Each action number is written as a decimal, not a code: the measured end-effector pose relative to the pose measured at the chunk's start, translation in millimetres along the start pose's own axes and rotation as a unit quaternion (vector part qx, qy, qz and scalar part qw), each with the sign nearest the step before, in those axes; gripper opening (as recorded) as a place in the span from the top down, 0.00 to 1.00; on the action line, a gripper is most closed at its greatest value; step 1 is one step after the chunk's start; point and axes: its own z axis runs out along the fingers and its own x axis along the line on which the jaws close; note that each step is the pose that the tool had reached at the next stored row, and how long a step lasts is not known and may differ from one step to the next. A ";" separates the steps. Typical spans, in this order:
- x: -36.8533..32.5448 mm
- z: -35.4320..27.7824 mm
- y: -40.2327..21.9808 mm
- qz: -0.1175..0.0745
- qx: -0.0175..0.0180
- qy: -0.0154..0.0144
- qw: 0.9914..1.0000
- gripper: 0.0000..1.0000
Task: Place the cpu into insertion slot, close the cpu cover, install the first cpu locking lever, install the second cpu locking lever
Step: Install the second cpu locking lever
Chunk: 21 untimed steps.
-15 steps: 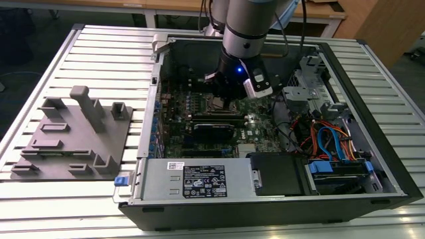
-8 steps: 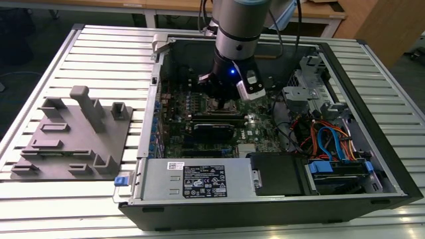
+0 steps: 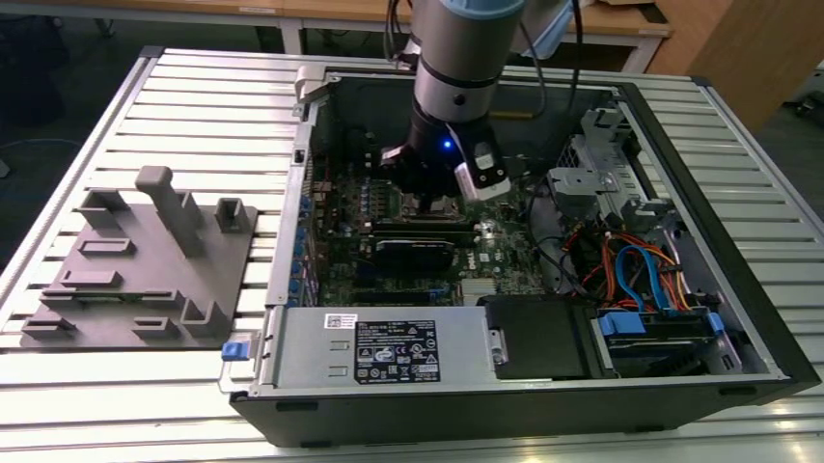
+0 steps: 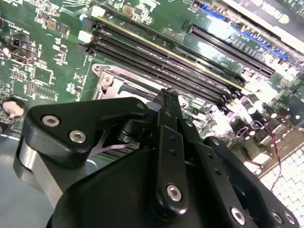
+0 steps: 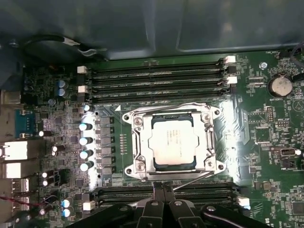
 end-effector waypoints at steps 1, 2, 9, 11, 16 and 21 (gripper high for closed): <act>1.1 0.3 -0.6 0.000 -0.001 0.000 1.000 0.90; 2.5 0.6 -1.4 0.000 -0.001 0.000 1.000 0.90; 8.3 0.7 -7.0 -0.002 -0.006 0.001 1.000 0.90; 8.5 0.5 -8.7 -0.003 -0.006 0.001 1.000 0.90; 8.7 0.4 -10.9 -0.004 -0.007 0.001 1.000 0.90; 12.0 0.7 -12.6 -0.005 -0.017 0.002 1.000 0.90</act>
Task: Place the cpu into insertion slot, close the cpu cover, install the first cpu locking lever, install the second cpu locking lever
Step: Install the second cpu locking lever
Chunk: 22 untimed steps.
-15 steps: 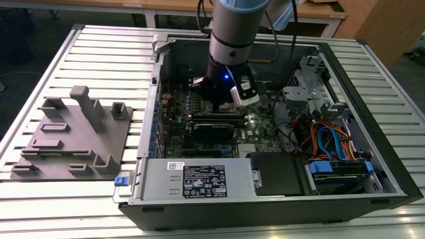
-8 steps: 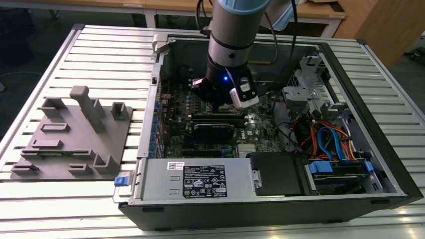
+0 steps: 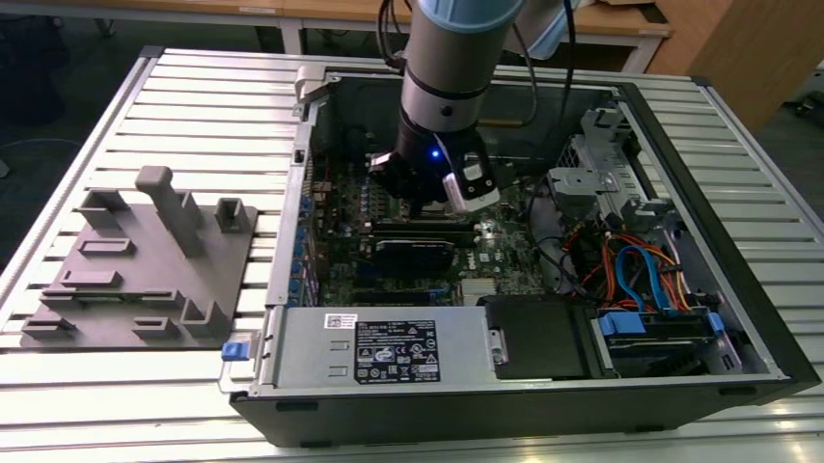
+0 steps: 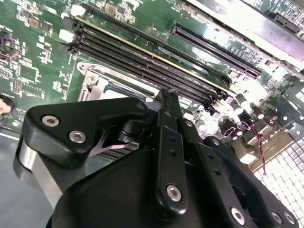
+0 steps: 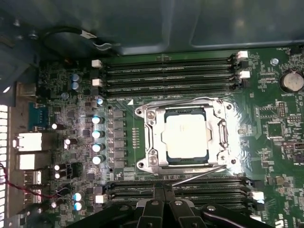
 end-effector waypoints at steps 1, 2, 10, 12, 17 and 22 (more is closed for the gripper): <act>1.3 0.1 -0.5 0.000 -0.003 0.000 1.000 0.90; 2.4 0.3 -1.0 -0.001 -0.005 0.000 1.000 0.90; 3.9 3.2 -8.9 -0.002 -0.010 0.002 1.000 0.90; 5.1 4.2 -9.6 -0.002 -0.011 0.002 1.000 0.90; 6.3 4.3 -9.8 -0.004 -0.011 0.003 1.000 0.90; 7.8 3.6 -9.8 -0.005 -0.011 0.003 1.000 0.90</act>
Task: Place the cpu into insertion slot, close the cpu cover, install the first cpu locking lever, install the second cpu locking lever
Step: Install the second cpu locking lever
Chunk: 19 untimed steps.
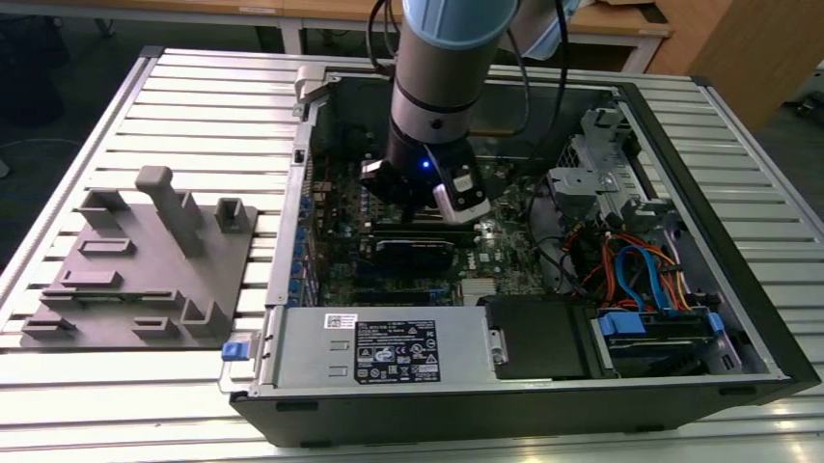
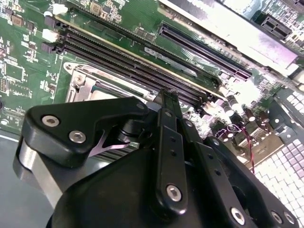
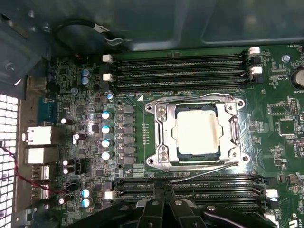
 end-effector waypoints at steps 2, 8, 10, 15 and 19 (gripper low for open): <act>0.9 -0.1 0.1 -0.001 0.000 0.000 1.000 0.90; 2.7 -0.2 0.1 -0.001 0.000 0.000 1.000 0.90; 2.8 -0.1 0.4 -0.001 -0.001 0.000 1.000 0.90; 2.9 0.0 1.5 -0.001 -0.001 0.000 1.000 0.90; 3.0 0.2 2.9 -0.001 -0.001 0.000 1.000 0.90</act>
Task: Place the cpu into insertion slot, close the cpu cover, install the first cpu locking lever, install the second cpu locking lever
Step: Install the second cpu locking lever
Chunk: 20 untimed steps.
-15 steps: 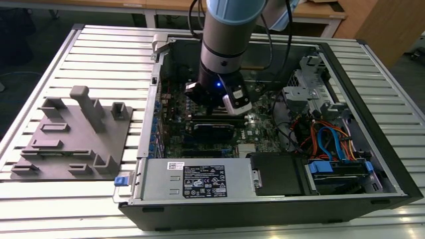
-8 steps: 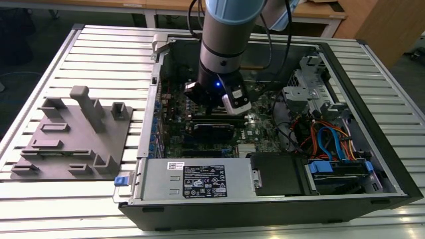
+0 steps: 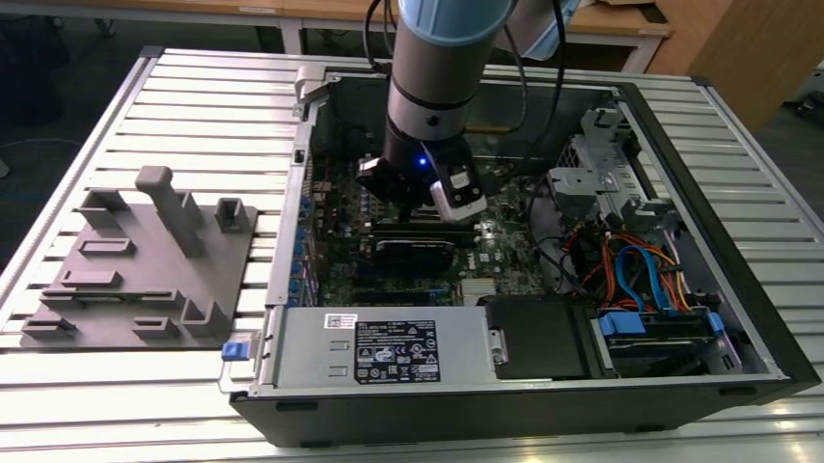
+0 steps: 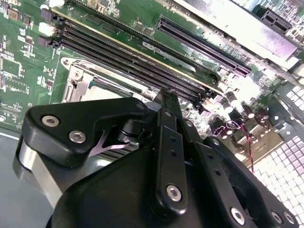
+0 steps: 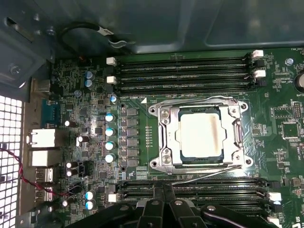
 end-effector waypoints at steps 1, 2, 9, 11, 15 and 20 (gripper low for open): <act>0.0 0.0 0.1 0.000 0.000 0.000 1.000 0.90; 0.1 0.0 0.1 0.000 0.000 0.000 1.000 0.90; 0.1 4.9 -0.8 0.000 -0.004 0.000 1.000 0.90; 0.0 7.2 -1.2 0.000 -0.006 0.000 1.000 0.90; 0.0 12.1 -2.2 0.000 -0.011 0.001 1.000 0.90; 0.1 13.1 -2.3 -0.001 -0.012 0.001 1.000 0.90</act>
